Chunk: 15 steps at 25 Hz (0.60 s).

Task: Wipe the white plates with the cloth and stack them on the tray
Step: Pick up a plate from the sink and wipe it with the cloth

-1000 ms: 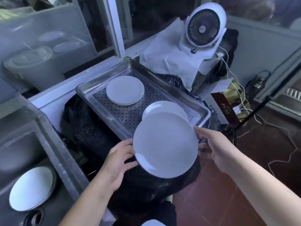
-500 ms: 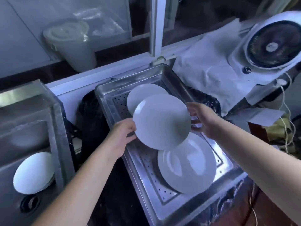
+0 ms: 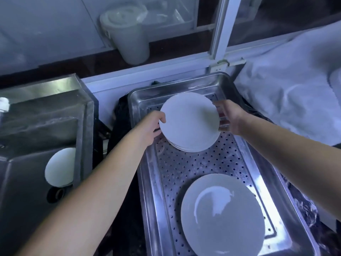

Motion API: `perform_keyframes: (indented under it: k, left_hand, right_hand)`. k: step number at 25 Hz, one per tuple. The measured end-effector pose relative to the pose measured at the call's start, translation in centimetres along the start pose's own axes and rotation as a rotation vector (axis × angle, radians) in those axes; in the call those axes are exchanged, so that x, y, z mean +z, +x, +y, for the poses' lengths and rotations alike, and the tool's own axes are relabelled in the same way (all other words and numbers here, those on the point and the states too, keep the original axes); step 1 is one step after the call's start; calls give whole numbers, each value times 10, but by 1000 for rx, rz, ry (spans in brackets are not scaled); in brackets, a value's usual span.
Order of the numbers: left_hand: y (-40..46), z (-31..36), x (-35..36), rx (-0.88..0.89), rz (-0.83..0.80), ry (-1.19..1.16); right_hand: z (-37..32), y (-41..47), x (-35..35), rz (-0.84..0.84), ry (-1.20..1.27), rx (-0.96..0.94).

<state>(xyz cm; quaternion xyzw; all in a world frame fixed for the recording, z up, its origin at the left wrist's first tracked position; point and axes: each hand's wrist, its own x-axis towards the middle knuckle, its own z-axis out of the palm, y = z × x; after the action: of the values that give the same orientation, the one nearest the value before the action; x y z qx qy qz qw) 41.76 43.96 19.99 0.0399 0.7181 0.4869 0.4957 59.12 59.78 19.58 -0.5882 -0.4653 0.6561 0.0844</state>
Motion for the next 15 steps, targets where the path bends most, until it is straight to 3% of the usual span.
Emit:
perform_keyframes:
  k: [15]
  left_hand:
    - [5,-14,20,-6,148,119]
  right_hand:
    - [19,19,-20,1,20,4]
